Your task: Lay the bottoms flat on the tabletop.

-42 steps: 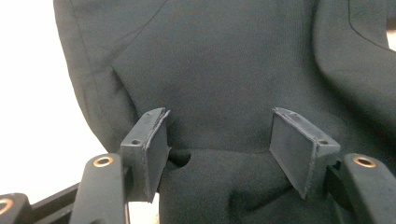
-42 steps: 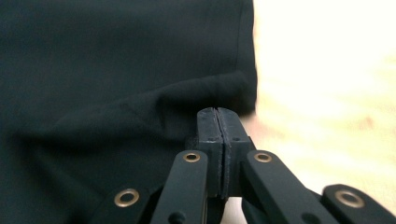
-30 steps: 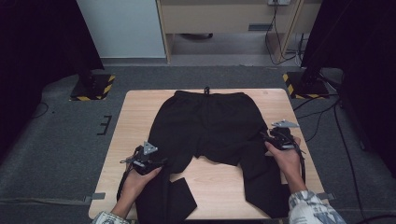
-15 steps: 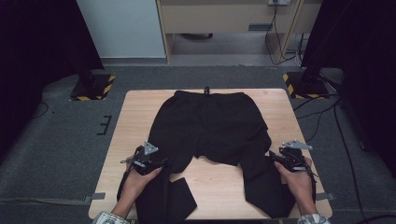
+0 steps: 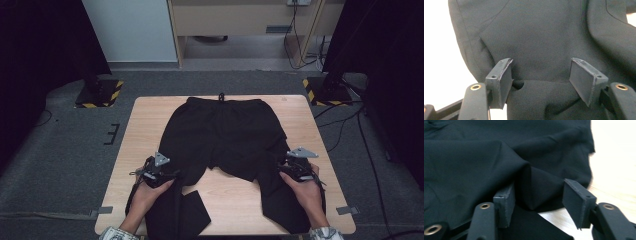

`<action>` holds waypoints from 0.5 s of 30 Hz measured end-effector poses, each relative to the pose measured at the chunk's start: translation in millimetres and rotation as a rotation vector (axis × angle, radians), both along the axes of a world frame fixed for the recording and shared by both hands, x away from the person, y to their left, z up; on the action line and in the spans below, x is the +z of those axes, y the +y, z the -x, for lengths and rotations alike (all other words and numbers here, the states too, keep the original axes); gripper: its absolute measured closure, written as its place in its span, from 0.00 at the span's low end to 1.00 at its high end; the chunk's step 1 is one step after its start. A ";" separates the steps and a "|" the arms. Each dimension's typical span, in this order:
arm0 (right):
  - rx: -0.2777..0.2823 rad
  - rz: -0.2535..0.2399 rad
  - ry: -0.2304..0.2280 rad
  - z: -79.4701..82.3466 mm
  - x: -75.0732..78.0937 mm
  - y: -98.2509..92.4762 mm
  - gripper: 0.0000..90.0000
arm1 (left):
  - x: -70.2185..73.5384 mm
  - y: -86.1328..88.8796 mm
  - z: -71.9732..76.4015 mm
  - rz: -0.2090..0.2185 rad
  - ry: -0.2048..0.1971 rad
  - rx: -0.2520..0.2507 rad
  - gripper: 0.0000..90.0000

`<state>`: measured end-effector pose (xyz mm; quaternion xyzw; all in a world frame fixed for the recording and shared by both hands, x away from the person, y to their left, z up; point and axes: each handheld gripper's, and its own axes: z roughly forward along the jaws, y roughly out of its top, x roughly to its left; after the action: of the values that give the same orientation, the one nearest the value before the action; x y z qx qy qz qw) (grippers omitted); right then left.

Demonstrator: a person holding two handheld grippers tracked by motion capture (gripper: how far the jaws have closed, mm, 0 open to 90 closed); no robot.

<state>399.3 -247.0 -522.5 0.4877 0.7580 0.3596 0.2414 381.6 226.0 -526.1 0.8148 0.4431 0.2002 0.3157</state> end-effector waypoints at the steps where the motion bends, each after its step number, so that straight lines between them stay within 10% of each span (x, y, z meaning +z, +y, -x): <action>1: 0.003 0.007 0.006 -1.1 -1.2 2.5 0.45 | 0.0 0.0 -0.1 0.000 0.000 0.000 0.37; 6: 0.028 0.059 0.043 -2.3 -7.2 8.6 0.37 | 0.0 -0.1 0.2 -0.002 -0.001 -0.001 0.37; 15: -0.014 -0.019 -0.010 22.2 14.1 -24.9 0.52 | -0.1 0.0 0.2 -0.001 -0.002 0.000 0.37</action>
<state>377.2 -271.9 -508.5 0.4936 0.7499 0.3674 0.2430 381.4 226.0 -526.2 0.8147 0.4427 0.2011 0.3159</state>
